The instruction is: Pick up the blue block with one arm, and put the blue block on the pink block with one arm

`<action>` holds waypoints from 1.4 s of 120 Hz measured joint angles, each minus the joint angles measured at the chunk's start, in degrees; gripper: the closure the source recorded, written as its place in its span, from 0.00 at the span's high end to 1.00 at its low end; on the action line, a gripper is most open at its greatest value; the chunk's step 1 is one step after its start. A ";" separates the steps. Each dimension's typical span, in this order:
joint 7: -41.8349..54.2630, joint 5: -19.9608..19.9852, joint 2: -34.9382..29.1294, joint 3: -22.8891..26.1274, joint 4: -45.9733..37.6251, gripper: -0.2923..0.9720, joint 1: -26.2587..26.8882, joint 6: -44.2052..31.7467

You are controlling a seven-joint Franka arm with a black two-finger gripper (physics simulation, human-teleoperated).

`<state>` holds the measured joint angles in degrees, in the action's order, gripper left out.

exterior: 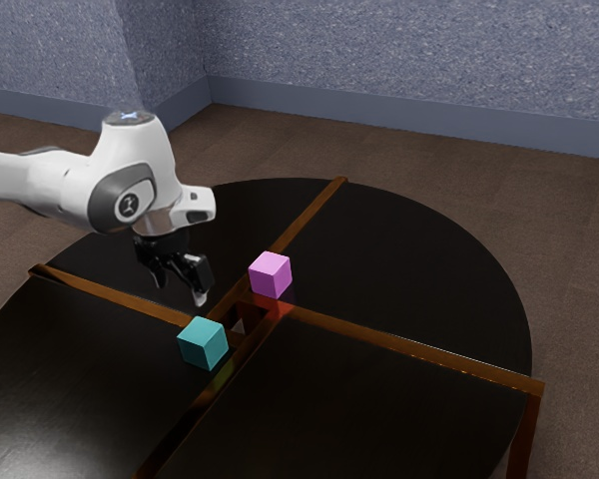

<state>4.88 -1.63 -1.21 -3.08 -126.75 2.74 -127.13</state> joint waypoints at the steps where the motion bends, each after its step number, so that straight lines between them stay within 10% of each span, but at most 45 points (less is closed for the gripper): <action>1: 0.01 -0.01 0.15 -0.05 0.04 0.77 -0.04 -0.08; 168: 2.93 0.50 8.46 0.81 -4.10 0.77 -0.45 -14.82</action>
<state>7.81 -1.13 7.25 -2.27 -130.86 2.29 -141.95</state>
